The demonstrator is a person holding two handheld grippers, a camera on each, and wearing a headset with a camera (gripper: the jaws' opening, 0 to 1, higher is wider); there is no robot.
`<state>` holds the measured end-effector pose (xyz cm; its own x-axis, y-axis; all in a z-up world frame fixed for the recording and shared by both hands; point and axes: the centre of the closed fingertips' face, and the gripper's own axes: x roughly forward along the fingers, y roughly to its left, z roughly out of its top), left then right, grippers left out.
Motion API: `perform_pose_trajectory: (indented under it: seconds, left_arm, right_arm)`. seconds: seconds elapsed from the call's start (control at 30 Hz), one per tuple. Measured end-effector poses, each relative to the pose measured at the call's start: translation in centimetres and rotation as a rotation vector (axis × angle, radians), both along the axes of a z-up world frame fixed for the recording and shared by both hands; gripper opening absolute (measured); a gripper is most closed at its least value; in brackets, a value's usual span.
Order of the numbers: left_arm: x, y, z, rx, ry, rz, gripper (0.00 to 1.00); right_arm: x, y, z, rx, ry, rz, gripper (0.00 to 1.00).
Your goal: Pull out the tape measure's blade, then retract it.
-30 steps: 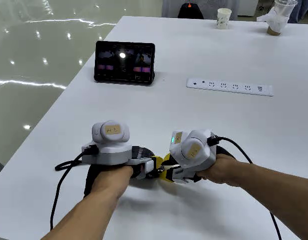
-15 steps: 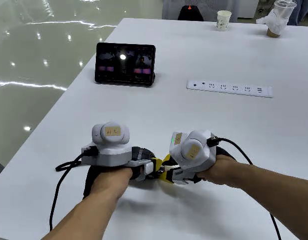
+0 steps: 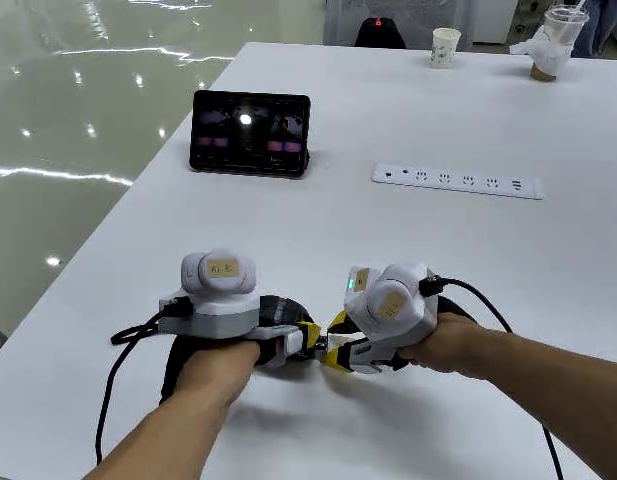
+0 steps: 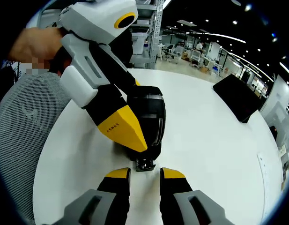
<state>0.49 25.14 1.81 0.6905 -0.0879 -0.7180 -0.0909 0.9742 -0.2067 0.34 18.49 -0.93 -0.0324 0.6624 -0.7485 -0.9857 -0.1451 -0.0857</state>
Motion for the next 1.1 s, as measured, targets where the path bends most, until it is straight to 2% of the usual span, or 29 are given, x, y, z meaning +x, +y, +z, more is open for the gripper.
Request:
perform_pose_trajectory:
  seconds: [0.37,0.67,0.83,1.1]
  left_arm:
    - [-1.0,0.3,0.4,0.031,-0.005,-0.021,0.63]
    - [-1.8,0.3,0.6,0.044,-0.014,-0.04,0.65]
    - [-2.0,0.0,0.8,0.044,-0.031,-0.06,0.68]
    - [-2.3,-0.4,1.7,0.055,-0.08,-0.118,0.73]
  right_arm:
    - [-0.3,-1.8,0.0,0.003,0.016,-0.032,0.27]
    - [-0.1,-3.4,0.8,0.02,0.015,-0.078,0.31]
    - [0.0,-4.5,1.3,0.03,0.01,-0.106,0.34]
    - [0.1,-6.6,1.7,0.034,0.015,-0.161,0.42]
